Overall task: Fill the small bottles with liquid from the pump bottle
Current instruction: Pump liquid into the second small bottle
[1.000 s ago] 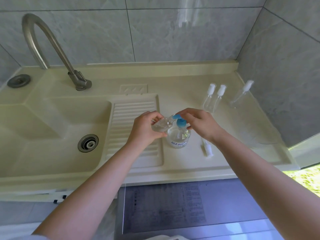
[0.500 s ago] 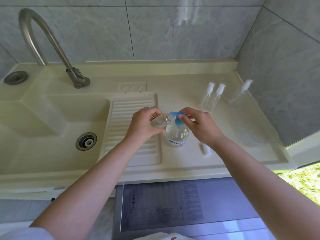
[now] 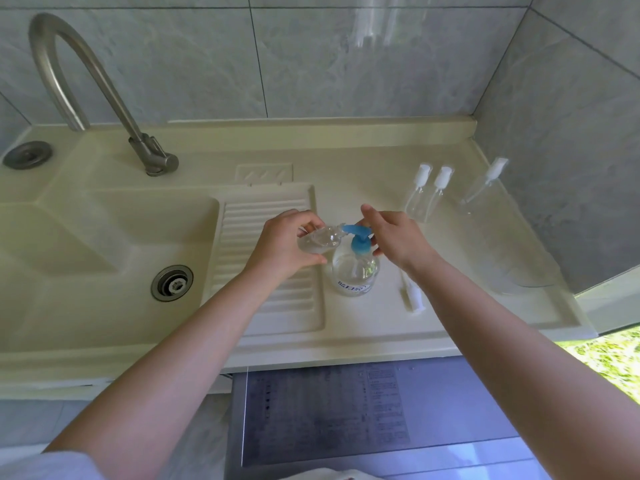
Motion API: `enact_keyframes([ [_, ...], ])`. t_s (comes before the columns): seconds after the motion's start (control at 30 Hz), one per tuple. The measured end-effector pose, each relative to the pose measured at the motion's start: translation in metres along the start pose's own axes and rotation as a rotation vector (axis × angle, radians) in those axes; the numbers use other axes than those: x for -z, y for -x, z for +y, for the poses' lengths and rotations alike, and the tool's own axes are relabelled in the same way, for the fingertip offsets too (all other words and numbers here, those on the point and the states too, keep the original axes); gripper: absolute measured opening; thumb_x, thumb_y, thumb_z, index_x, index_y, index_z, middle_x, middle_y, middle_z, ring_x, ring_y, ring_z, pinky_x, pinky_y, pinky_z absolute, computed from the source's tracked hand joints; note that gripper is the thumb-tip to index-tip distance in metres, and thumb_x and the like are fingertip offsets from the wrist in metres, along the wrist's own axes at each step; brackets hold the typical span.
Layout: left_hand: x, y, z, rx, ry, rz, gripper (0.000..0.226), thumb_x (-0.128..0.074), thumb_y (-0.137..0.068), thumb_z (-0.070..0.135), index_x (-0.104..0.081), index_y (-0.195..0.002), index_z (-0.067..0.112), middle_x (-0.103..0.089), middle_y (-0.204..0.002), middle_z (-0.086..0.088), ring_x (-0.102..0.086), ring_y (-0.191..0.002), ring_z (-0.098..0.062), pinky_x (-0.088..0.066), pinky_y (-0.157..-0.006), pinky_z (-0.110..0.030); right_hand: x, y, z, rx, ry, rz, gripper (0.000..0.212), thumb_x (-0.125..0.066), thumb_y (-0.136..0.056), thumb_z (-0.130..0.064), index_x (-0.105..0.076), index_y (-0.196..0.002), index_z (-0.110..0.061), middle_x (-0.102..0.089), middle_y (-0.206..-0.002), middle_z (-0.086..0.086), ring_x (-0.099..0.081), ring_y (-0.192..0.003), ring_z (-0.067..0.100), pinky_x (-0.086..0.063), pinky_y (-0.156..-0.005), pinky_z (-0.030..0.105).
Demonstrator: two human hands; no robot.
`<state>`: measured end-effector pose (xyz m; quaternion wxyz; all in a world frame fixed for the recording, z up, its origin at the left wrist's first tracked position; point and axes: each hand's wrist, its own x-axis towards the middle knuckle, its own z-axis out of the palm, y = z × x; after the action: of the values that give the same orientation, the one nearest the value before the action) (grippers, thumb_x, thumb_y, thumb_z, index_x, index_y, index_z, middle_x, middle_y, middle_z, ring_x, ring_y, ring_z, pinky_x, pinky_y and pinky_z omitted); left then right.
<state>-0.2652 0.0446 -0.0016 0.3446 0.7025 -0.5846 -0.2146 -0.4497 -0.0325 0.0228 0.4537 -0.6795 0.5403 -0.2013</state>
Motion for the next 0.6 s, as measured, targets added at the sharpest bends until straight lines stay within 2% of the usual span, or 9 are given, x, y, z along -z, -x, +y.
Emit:
enact_keyframes([
  [0.07, 0.001, 0.000, -0.001, -0.007, -0.001, -0.004, 0.051, -0.094, -0.049, 0.013, -0.071, -0.094, 0.022, -0.067, -0.094, 0.005, -0.063, -0.085, -0.012, -0.049, -0.079, -0.016, -0.006, -0.004, -0.002, -0.041, 0.036, 0.031, 0.048, -0.044, -0.099, -0.046, -0.074, -0.090, -0.010, -0.071, -0.099, 0.017, -0.066, -0.083, 0.032, -0.054, -0.083, 0.038],
  [0.13, 0.001, -0.001, -0.001, -0.009, 0.001, -0.006, 0.050, -0.094, -0.050, 0.013, -0.071, -0.094, 0.022, -0.067, -0.095, 0.004, -0.063, -0.085, -0.011, -0.048, -0.078, -0.013, -0.011, -0.008, -0.001, -0.061, 0.080, 0.046, 0.052, -0.043, -0.098, -0.045, -0.071, -0.093, -0.002, -0.070, -0.101, 0.020, -0.059, -0.077, 0.029, -0.048, -0.074, 0.034],
  [0.2, 0.001, 0.000, 0.000, -0.011, 0.008, -0.007, 0.049, -0.093, -0.050, 0.012, -0.071, -0.093, 0.021, -0.066, -0.094, 0.004, -0.062, -0.084, -0.007, -0.043, -0.073, -0.005, -0.013, -0.009, -0.001, -0.089, 0.088, 0.038, 0.054, -0.042, -0.098, -0.046, -0.070, -0.094, -0.001, -0.069, -0.102, 0.020, -0.054, -0.075, 0.025, -0.044, -0.071, 0.032],
  [0.27, 0.001, 0.000, 0.001, -0.017, 0.013, -0.012, 0.049, -0.093, -0.050, 0.011, -0.071, -0.092, 0.022, -0.066, -0.094, 0.004, -0.061, -0.083, -0.005, -0.041, -0.072, -0.003, -0.015, -0.009, -0.002, -0.106, 0.088, 0.021, 0.054, -0.041, -0.100, -0.047, -0.070, -0.095, -0.002, -0.070, -0.102, 0.018, -0.050, -0.076, 0.024, -0.042, -0.071, 0.032],
  [0.43, -0.003, 0.001, -0.001, -0.024, -0.011, -0.029, 0.049, -0.093, -0.050, 0.012, -0.070, -0.091, 0.025, -0.065, -0.092, 0.003, -0.061, -0.082, -0.010, -0.045, -0.074, -0.009, -0.024, -0.004, -0.001, -0.031, 0.105, 0.075, 0.052, -0.039, -0.104, -0.039, -0.062, -0.089, 0.005, -0.058, -0.084, 0.014, -0.045, -0.076, 0.025, -0.036, -0.063, 0.032],
  [0.53, -0.005, 0.002, -0.001, -0.029, -0.008, -0.017, 0.049, -0.093, -0.050, 0.011, -0.070, -0.090, 0.025, -0.065, -0.091, 0.005, -0.061, -0.082, -0.008, -0.044, -0.073, -0.010, -0.020, -0.003, -0.001, -0.043, 0.101, 0.058, 0.056, -0.039, -0.104, -0.044, -0.066, -0.095, 0.005, -0.060, -0.085, 0.011, -0.046, -0.075, 0.023, -0.037, -0.061, 0.025],
  [0.6, -0.005, 0.002, -0.001, -0.028, -0.003, 0.000, 0.050, -0.094, -0.049, 0.011, -0.070, -0.091, 0.024, -0.065, -0.090, 0.005, -0.061, -0.081, -0.008, -0.045, -0.073, -0.011, -0.016, -0.004, -0.002, -0.081, 0.092, 0.027, 0.059, -0.037, -0.103, -0.049, -0.070, -0.099, 0.000, -0.065, -0.094, 0.012, -0.049, -0.075, 0.022, -0.038, -0.062, 0.023],
])
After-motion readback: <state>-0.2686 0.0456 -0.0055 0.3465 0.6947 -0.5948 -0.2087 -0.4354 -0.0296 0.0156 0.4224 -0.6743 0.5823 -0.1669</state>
